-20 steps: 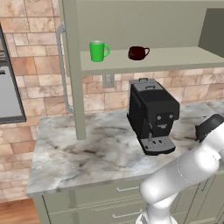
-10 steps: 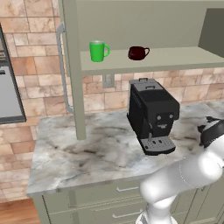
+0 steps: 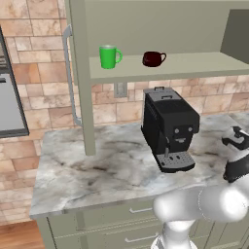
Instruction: Pick the mug on the counter and place it in the cabinet with the handle facing the right, like the mugs already inside.
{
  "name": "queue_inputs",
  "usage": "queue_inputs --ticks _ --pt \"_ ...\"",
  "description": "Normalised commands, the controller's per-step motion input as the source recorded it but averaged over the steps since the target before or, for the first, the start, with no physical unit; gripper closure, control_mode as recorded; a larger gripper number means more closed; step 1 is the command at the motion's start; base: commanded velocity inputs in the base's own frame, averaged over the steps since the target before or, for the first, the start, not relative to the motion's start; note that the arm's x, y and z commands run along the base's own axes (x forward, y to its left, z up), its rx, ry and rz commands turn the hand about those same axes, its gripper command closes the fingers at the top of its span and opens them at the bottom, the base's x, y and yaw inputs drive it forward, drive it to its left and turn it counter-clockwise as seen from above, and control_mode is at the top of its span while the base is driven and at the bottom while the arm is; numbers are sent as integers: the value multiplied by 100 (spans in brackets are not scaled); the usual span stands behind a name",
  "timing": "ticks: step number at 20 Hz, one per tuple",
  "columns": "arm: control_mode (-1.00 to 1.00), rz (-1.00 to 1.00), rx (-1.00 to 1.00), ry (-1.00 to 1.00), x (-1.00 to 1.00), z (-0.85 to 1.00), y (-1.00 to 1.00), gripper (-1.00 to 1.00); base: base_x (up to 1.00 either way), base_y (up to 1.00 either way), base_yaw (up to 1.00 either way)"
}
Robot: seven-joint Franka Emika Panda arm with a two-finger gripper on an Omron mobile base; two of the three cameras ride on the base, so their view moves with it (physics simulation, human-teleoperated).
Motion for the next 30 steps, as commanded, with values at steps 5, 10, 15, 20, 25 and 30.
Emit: queue_inputs --ticks 5,10,15,20,25,30 --pt "-100 0 -4 -9 -15 43 39 100 0 0 0" --pt "-100 0 -6 -10 -22 49 46 100 0 0 0" --pt "-100 0 -1 -8 -35 42 23 100 0 0 0" --pt "-100 0 0 -9 -32 62 14 100 0 0 0" --pt "-100 0 0 -5 -17 62 12 100 0 0 0" --pt "-100 0 0 0 -2 54 19 100 0 0 0"
